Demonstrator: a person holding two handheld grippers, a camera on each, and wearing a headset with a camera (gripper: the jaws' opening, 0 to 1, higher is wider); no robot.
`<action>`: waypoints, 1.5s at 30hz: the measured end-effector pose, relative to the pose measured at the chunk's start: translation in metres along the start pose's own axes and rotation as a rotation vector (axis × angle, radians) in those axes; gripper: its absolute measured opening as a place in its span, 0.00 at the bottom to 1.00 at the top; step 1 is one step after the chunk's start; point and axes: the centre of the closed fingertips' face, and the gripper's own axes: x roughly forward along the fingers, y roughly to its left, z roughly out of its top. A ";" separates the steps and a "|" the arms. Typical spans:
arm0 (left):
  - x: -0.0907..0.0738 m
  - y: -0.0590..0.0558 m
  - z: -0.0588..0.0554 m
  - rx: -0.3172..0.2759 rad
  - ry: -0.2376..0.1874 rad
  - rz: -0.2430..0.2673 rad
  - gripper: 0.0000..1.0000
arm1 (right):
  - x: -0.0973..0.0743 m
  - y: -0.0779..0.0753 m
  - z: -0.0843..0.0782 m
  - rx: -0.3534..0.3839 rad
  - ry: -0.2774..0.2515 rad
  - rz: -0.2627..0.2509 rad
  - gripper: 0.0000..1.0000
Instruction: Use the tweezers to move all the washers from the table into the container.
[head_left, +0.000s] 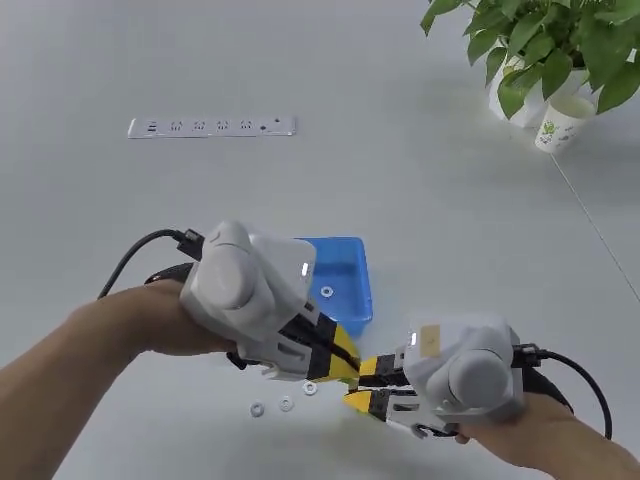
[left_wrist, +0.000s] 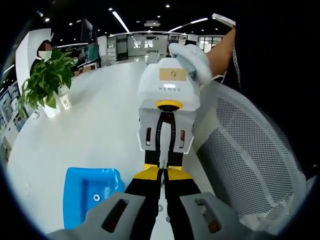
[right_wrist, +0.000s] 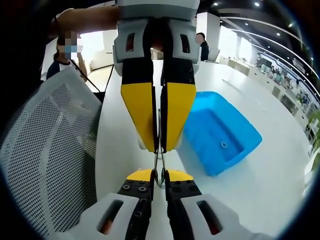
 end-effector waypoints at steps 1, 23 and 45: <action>0.000 0.000 0.001 0.000 -0.001 0.001 0.06 | -0.001 0.000 0.001 -0.001 -0.001 -0.001 0.10; -0.030 0.002 0.018 -0.002 -0.002 0.023 0.05 | -0.014 -0.003 0.032 -0.041 -0.027 0.018 0.10; -0.062 0.026 0.033 0.016 0.003 0.073 0.05 | -0.022 -0.029 0.067 -0.092 -0.034 0.025 0.10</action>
